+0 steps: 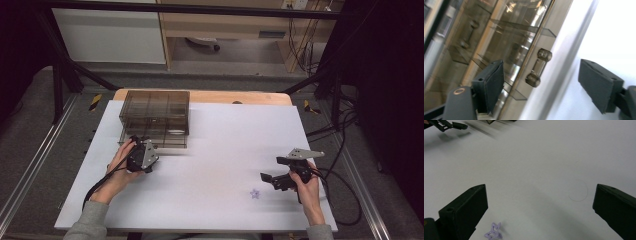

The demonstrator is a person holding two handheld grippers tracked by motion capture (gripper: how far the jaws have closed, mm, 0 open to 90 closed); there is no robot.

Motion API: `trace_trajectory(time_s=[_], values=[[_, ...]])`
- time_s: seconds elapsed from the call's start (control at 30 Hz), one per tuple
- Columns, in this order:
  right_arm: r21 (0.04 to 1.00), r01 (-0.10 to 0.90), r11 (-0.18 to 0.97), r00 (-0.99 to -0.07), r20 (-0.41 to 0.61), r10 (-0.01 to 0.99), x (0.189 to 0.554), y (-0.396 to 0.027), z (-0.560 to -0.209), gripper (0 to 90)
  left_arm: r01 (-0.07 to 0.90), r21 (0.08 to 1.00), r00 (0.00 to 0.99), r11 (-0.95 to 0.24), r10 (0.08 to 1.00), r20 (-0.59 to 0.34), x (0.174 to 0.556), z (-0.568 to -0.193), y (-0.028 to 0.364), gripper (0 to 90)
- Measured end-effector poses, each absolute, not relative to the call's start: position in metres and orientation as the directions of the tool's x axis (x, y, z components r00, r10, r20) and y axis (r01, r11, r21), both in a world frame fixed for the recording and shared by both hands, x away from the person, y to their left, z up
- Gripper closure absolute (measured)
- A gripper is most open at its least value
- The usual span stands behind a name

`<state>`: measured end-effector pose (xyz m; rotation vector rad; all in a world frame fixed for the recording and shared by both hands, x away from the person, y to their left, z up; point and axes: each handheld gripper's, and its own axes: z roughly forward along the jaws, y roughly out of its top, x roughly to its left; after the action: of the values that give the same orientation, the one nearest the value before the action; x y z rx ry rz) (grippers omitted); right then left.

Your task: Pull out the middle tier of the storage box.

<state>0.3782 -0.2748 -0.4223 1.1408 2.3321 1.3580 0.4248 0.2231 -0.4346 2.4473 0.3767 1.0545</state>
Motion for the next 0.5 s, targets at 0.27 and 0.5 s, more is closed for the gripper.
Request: trace_trajectory(time_s=[0.27,0.5], values=[[0.812,0.515,0.275,-0.678,0.19,0.71,0.3782,-0.2749,-0.4222,0.5,0.125,0.571,0.681,-0.812,0.488,0.546,0.4238,-0.4305,0.2235,17.4],[0.813,0.515,0.273,-0.678,0.191,0.71,0.3781,-0.2749,-0.4222,0.5,0.196,0.607,0.675,-0.771,0.554,0.486,0.4202,-0.4266,0.225,14.1]])
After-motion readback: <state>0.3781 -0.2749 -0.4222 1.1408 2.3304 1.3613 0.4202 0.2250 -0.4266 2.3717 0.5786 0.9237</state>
